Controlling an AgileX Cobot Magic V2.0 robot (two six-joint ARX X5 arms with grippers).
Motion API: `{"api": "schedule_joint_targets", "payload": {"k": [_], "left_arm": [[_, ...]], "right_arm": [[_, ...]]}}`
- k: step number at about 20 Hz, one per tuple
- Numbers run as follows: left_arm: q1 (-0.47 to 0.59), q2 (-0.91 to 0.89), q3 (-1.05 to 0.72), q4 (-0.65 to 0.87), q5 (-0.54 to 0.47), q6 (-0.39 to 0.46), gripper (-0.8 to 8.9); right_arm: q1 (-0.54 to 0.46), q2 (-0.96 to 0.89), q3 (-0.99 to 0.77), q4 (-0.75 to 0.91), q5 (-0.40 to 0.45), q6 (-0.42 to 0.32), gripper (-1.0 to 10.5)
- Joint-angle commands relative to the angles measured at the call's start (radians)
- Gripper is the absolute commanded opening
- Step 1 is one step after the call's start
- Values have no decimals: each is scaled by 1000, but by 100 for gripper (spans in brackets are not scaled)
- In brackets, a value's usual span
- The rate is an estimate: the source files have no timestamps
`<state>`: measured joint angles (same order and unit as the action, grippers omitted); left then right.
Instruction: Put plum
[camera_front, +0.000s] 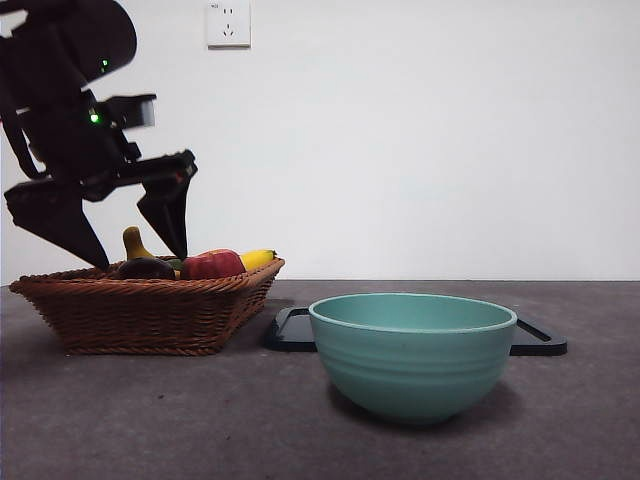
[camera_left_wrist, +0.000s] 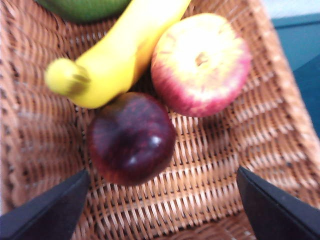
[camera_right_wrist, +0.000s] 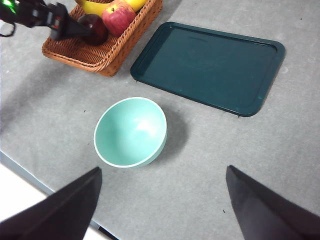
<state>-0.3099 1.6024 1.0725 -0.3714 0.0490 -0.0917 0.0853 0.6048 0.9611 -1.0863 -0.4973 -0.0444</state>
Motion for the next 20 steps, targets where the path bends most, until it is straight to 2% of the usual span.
{"api": "schedule_joint_targets", "payload": {"k": [1,14,17,20], "left_arm": [[-5,40,21,14,-33,7,468],[-5,124,21,101,-79,24,466],[-4,124,21,120,-118,25,403],[-2,124,21,122,-125,32,396]], "right_arm": [[4,8,18,8,0,11,398],[4,8,18,8,0,11,398],[4,8,18,8,0,11,398],[4,8,18,8,0,11,398]]}}
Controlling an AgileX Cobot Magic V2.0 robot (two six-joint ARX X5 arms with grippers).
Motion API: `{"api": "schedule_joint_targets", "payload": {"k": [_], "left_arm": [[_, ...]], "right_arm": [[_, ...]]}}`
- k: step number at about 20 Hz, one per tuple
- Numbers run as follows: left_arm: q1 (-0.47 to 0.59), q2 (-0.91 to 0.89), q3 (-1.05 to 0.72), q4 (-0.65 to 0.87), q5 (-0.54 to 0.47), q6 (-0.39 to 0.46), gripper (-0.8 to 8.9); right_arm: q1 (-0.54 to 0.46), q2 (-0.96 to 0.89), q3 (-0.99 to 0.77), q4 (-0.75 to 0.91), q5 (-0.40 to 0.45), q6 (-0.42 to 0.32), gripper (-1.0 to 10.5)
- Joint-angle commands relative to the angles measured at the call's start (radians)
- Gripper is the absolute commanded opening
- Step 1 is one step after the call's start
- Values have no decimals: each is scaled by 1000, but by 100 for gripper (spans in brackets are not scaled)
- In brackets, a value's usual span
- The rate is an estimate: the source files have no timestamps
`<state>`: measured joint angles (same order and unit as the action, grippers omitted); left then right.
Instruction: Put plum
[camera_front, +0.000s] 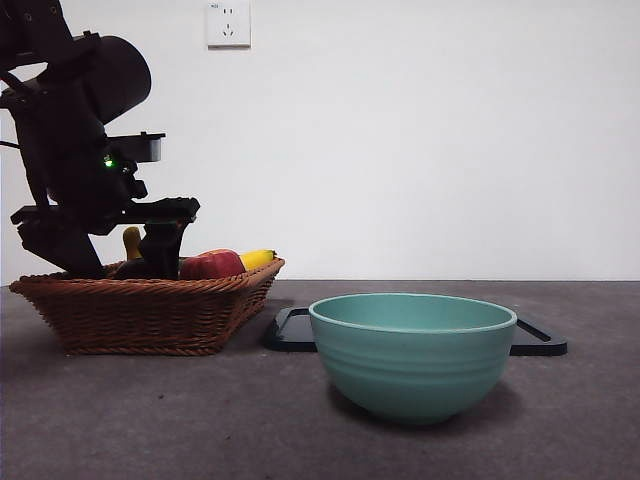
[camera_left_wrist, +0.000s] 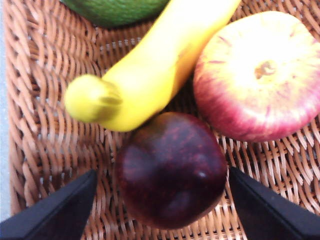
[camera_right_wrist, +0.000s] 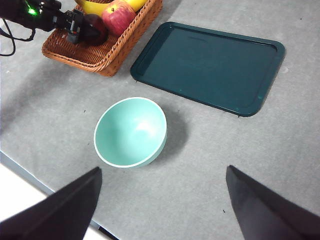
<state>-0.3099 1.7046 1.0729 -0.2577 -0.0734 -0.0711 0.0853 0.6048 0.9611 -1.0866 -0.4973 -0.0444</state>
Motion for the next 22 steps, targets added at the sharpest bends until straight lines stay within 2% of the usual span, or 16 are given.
{"api": "schedule_joint_targets", "payload": {"k": [1,2,4,5,8,13,19,21,22], "left_arm": [[-2,22,20,10,-3,11,371],[-2,22,20,10,-3,12,332],[-2,23,20,10,-3,12,323],[-2,23,20,9,-3,11,282],[-2,23,20,-2,-3,11,236],[-2,7,20,-24,-2,2,235],[-20,-185,21,-117,-1,2,236],[-48,-277,21,-159,36,-6,236],[-70,-324,21,-177,88,-24,236]], "right_arm": [[4,8,18,8,0,11,398],[4,8,18,8,0,11,398],[4,8,18,8,0,11,398],[4,8,18,8,0,11,398],[4,8,18,8,0,11,398],[4,8,18,8,0,11,398],[4,8,18,8,0,11,398],[4,8,18,8,0,11,398],[4,8,18,8,0,11,398]]}}
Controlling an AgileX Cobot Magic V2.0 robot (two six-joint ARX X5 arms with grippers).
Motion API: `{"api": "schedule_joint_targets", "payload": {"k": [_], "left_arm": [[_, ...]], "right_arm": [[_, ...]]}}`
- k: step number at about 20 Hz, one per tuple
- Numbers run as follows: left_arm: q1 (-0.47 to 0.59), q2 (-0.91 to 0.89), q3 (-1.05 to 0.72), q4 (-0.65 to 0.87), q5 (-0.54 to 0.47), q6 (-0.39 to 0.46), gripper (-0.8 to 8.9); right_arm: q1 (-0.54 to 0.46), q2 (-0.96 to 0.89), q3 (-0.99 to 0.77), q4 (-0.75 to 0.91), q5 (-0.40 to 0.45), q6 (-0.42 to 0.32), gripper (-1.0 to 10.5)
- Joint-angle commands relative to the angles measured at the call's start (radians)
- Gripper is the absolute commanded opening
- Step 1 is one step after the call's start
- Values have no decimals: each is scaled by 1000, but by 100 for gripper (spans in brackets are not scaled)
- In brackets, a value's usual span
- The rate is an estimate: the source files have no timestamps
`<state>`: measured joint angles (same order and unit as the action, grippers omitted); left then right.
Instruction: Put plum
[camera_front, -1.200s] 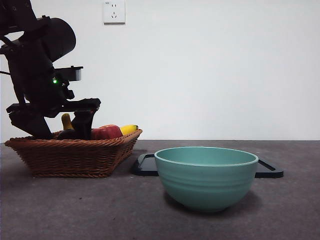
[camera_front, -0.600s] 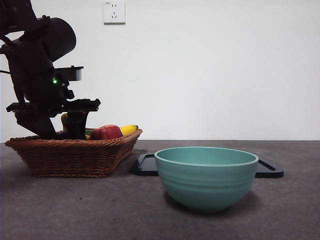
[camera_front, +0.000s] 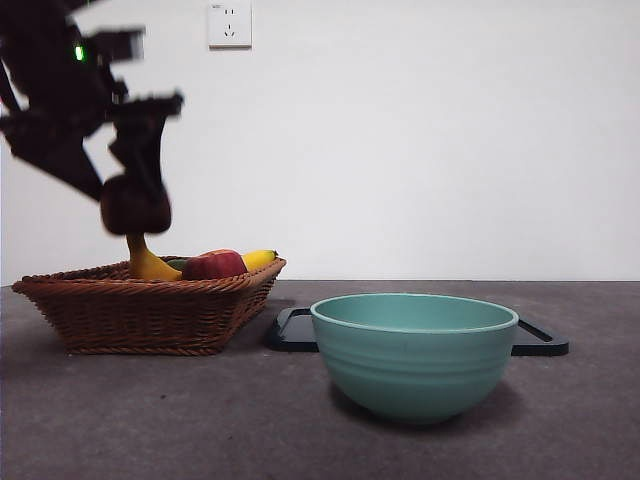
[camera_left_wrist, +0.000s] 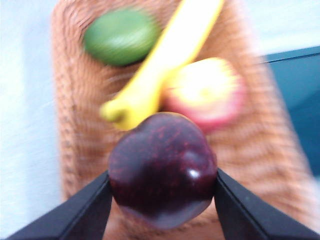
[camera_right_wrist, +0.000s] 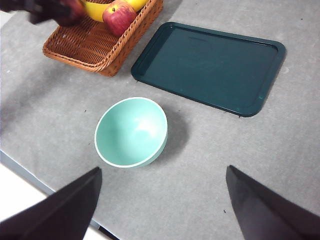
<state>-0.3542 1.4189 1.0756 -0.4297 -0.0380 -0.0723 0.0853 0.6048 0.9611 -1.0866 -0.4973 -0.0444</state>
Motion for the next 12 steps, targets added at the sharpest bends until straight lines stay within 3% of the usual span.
{"api": "schedule_joint_targets", "payload": {"k": [1,5,12], "left_arm": [[-54,-82,18,-26,113,-33,236],[-224,-186,18,-67,260,-52,236],[-470,-74,18,-47,259,-36,236]], "right_arm": [[4,8,18,8,0,11,398],[4,8,18,8,0,13,398],[4,8,18,8,0,14,398]]}}
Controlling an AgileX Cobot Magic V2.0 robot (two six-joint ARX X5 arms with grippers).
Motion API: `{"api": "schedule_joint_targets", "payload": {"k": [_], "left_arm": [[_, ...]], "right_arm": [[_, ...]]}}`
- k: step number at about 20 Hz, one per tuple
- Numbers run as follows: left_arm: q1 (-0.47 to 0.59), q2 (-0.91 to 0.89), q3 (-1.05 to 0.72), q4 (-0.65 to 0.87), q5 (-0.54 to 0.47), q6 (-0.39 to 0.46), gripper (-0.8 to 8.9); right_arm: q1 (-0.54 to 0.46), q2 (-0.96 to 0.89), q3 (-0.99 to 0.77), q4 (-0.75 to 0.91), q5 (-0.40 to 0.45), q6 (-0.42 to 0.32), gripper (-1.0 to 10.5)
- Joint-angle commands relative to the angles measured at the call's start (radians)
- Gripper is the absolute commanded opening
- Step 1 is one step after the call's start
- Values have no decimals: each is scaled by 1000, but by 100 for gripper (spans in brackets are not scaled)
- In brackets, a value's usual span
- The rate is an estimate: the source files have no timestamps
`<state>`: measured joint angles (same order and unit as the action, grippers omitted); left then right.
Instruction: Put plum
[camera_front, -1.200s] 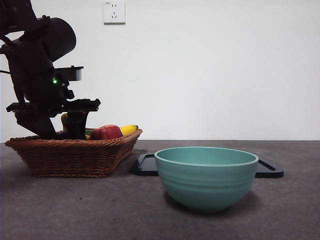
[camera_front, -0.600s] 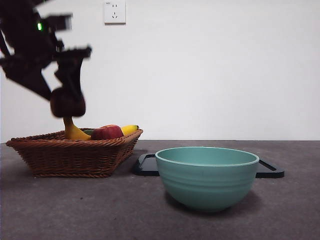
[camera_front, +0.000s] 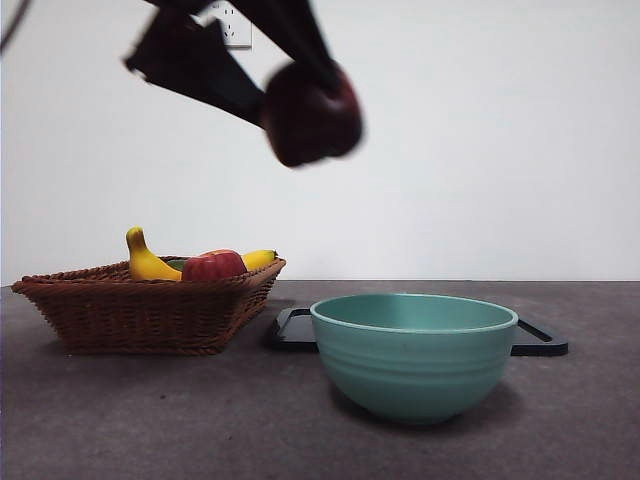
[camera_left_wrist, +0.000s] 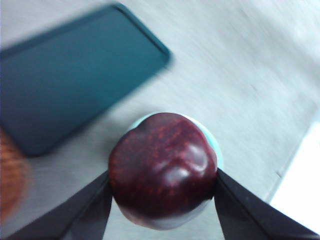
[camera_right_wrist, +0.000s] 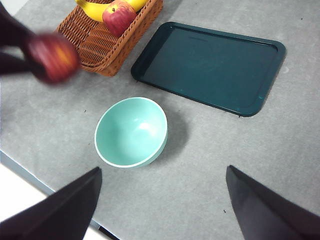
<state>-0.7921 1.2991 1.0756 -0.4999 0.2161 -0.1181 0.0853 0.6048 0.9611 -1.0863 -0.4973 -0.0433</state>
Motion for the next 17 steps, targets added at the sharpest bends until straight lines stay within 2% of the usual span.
{"api": "schedule_joint_targets", "payload": {"k": [1,6,9,13,17], "left_arm": [[-55,77,18,33,5,19,236],[-130,258,18,124,1,79,236],[-146,344,18,173,-51,120,236],[-151,403,18,206,-106,158,236],[-151,417,18,210,-109,160,254]], "right_arm": [[4,8,18,8,0,13,398],[4,8,18,8,0,13,398],[4,8,18,8,0,13,398],[4,8,18,7,0,13,398],[4,8,18,7,0,13,398]]}}
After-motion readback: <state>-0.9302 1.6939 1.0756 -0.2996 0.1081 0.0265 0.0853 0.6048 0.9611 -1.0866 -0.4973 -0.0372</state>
